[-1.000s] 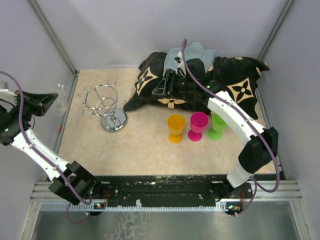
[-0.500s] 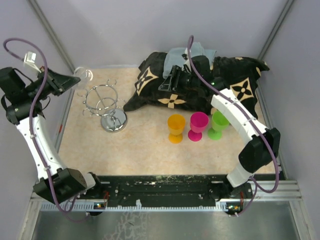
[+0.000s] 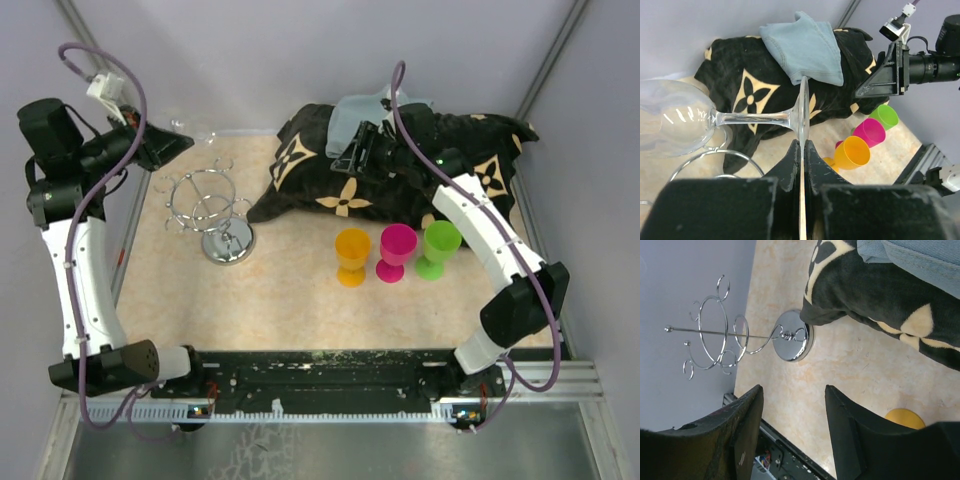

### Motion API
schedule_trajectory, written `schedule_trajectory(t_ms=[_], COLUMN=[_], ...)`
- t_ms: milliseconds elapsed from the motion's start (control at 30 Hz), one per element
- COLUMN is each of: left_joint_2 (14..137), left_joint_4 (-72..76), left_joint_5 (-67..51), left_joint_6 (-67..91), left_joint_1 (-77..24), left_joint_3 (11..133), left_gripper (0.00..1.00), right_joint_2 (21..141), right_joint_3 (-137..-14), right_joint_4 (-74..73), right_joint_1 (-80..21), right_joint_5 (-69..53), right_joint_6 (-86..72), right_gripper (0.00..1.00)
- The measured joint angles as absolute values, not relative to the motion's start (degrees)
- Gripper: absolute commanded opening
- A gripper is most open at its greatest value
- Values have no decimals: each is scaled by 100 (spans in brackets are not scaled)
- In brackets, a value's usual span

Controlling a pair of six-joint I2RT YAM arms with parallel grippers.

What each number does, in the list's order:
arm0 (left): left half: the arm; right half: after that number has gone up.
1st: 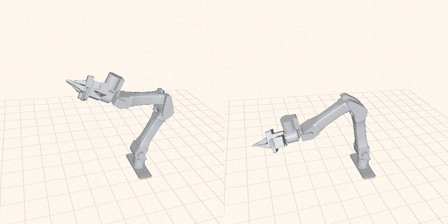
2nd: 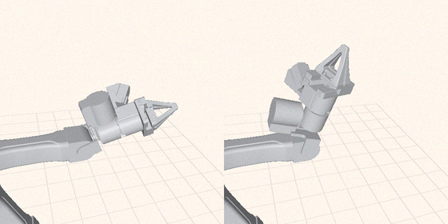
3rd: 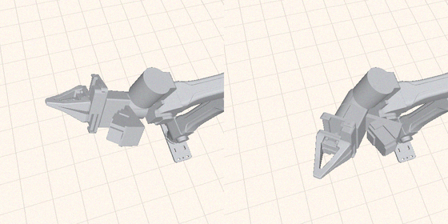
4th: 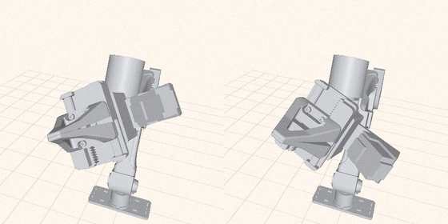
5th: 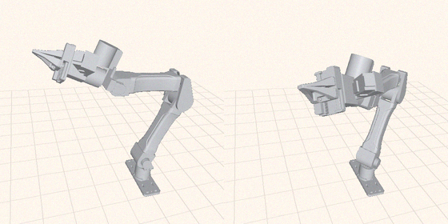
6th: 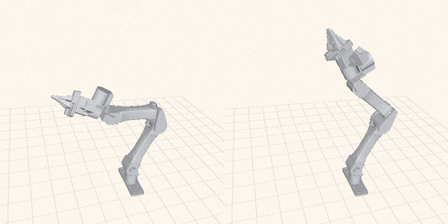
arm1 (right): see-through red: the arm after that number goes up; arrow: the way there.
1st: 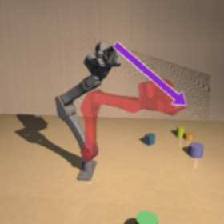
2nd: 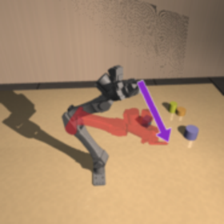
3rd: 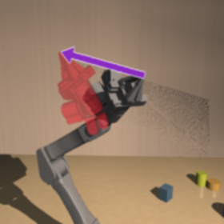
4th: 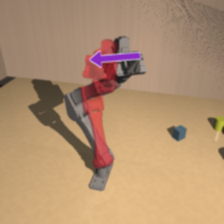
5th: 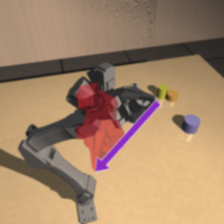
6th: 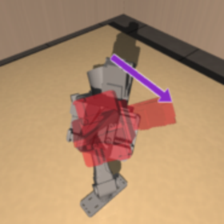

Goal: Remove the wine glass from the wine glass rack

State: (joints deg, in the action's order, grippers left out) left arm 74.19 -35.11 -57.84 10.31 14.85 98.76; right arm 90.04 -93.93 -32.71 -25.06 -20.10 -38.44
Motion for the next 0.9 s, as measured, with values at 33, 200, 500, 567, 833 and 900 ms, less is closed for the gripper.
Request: schedule_trajectory(t_ms=[33, 200, 500, 567, 833, 900], left_joint_2=[7432, 7474, 7496, 7496, 7485, 7467], left_joint_4=[-3566, -3894, -4368, -4390, -4462, -4480], left_joint_5=[-5699, -5304, -4344, -4160, -3564, -3420], left_joint_6=[873, 14, -1559, -1859, -3037, -3354], left_joint_1=[1365, 642, -862, -1175, -2128, -2307], left_joint_3=[9944, 10173, 10175, 10116, 9655, 9494], left_gripper=[0, 0, 0, 0, 0, 0], right_joint_2=[9000, 9019, 9435, 9579, 9896, 9933], right_joint_3=[-9393, -9651, -11266, -11583, -12285, -12475], right_joint_4=[-3273, -3581, -4241, -4348, -5065, -5247], right_joint_1=[-2504, -2451, -2305, -2298, -2082, -1968], right_joint_5=[-1990, -1951, -1900, -1874, -1761, -1737], right_joint_6=[-3835, -3721, -3275, -3188, -2902, -2827], right_gripper=[53, 53, 53, 53, 53, 53])
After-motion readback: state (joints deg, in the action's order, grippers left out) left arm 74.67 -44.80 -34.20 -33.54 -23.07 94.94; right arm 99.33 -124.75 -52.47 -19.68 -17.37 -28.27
